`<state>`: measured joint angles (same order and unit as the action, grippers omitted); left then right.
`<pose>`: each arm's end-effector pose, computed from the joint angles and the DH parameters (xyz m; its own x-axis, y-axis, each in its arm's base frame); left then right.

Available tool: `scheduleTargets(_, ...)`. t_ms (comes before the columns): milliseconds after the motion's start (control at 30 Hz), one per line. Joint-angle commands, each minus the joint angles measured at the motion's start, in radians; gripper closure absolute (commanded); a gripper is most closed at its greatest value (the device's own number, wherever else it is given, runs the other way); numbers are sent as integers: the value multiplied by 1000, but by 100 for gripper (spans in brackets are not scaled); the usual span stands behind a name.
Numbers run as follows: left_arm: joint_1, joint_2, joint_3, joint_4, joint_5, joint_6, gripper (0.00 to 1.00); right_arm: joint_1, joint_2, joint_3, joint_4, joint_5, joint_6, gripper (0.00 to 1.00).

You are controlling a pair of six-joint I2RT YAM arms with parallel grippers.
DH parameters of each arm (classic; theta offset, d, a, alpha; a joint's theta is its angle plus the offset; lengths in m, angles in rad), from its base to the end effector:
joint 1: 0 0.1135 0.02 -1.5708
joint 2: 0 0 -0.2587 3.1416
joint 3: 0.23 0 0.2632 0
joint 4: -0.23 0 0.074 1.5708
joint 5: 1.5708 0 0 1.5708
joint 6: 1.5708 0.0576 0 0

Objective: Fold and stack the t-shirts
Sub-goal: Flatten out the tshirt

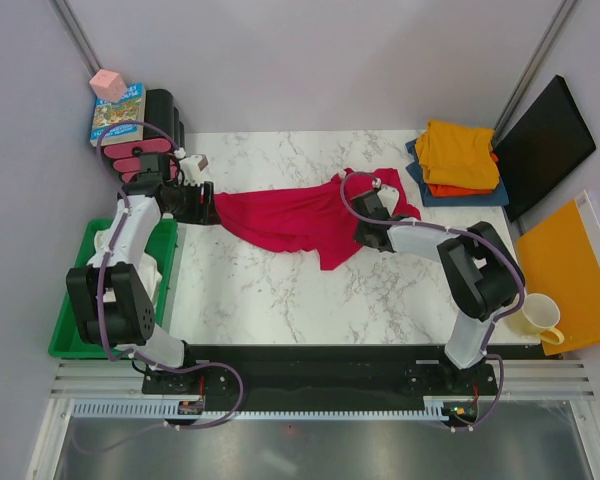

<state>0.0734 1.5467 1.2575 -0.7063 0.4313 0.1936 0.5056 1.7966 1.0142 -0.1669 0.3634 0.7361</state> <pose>0.3461 0.0013 0.2506 -0.7903 0.1171 -0.6014 0.3182 0.9173 -0.2395 0.3392 0.1644 0.1236 -0.7095 0.3245 -0.6255 0.2763 0.9447 0.1768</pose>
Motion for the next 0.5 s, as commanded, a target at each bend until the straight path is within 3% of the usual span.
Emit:
scheduleTargets(0,-7,-22,-29,5,27,6,37,4,60,10,12,-83,0,88)
scheduleTargets(33,-7,-23,-35,4,26,12,37,17,53,18,7,-54,-12,100)
scheduleTargets(200,-9,-30,-64,7,20,23,38,108,6,144,-43,40,-127,100)
scheduleTargets(467,-17,-22,-84,13,29,12,39,166,116,398,-66,-32,-239,100)
